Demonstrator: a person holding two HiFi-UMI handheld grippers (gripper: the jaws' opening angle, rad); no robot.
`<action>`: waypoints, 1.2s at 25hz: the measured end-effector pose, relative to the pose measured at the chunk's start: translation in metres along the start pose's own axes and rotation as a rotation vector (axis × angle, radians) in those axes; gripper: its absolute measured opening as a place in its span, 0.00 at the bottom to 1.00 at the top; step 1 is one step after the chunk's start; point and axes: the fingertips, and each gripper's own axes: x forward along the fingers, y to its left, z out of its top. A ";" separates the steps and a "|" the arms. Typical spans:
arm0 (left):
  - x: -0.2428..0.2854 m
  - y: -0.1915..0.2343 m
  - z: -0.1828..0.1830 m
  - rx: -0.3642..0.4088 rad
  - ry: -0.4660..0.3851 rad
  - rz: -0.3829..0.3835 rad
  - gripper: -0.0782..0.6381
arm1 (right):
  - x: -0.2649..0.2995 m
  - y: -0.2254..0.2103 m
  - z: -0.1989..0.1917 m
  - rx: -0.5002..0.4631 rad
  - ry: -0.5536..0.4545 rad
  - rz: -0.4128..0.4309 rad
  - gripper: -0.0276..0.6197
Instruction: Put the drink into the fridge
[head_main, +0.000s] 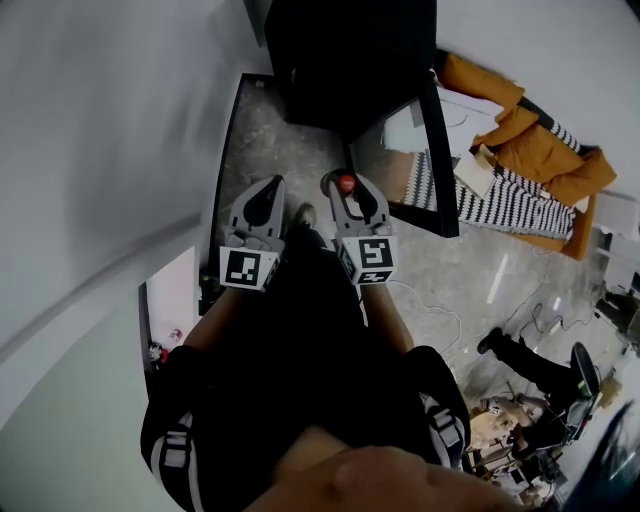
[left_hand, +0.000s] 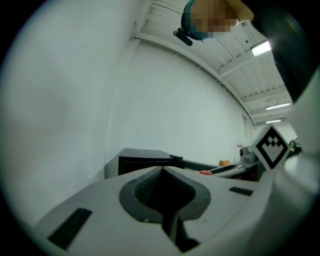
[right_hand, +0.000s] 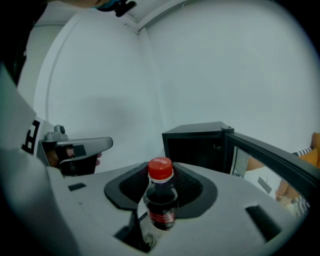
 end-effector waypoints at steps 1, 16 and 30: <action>0.004 0.001 0.000 0.001 0.001 -0.004 0.12 | 0.003 -0.001 0.001 0.001 0.000 -0.002 0.26; 0.065 0.056 0.013 -0.003 -0.006 -0.130 0.12 | 0.068 -0.013 0.022 -0.001 -0.005 -0.104 0.26; 0.112 0.119 0.022 0.005 0.016 -0.286 0.12 | 0.140 -0.027 0.037 0.002 0.001 -0.259 0.26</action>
